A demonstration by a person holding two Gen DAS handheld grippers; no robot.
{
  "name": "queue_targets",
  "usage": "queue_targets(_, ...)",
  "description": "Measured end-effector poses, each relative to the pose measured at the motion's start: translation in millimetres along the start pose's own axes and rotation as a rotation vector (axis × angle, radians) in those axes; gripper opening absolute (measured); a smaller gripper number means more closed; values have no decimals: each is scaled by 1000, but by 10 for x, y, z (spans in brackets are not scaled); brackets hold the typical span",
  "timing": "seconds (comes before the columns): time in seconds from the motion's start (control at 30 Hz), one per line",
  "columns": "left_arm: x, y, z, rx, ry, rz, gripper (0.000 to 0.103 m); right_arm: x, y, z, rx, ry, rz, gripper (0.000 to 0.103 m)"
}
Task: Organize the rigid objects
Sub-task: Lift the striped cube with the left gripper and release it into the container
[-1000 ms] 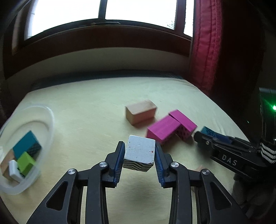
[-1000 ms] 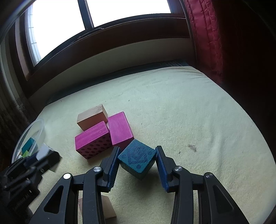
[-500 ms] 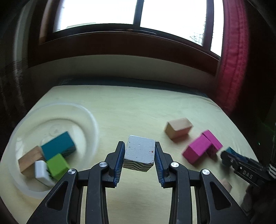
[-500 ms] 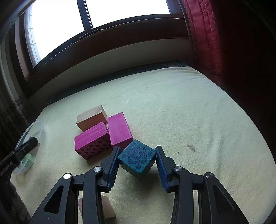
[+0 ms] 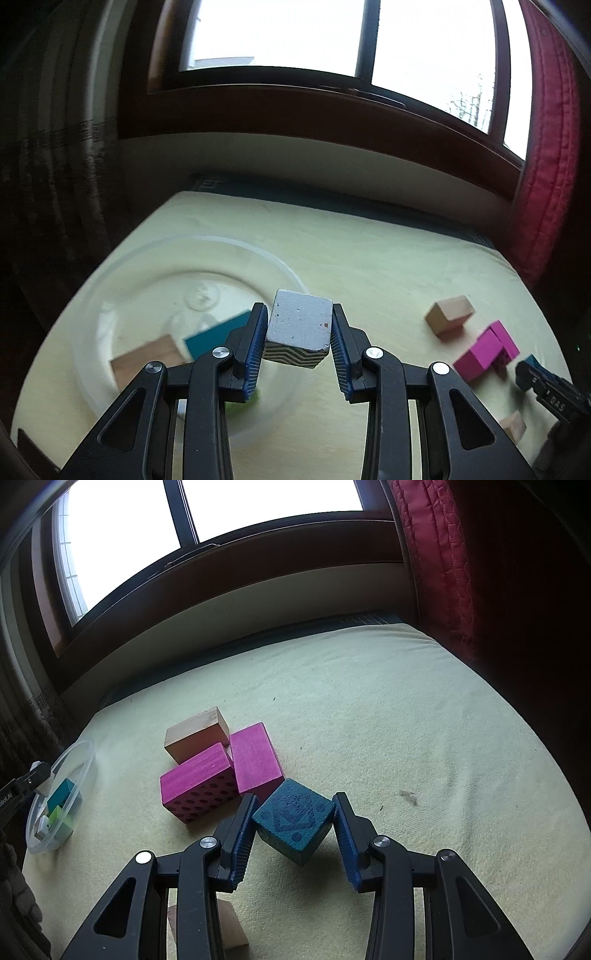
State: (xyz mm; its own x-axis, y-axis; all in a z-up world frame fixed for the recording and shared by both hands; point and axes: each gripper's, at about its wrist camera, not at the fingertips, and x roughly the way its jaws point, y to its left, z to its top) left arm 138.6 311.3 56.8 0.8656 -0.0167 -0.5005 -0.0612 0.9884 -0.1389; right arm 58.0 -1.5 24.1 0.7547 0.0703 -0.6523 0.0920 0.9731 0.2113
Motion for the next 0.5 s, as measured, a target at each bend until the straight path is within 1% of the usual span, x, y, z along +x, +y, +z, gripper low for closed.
queue_targets(0.5, -14, 627, 86, -90, -28, 144, 35, 4, -8, 2, -1, 1, 2, 44)
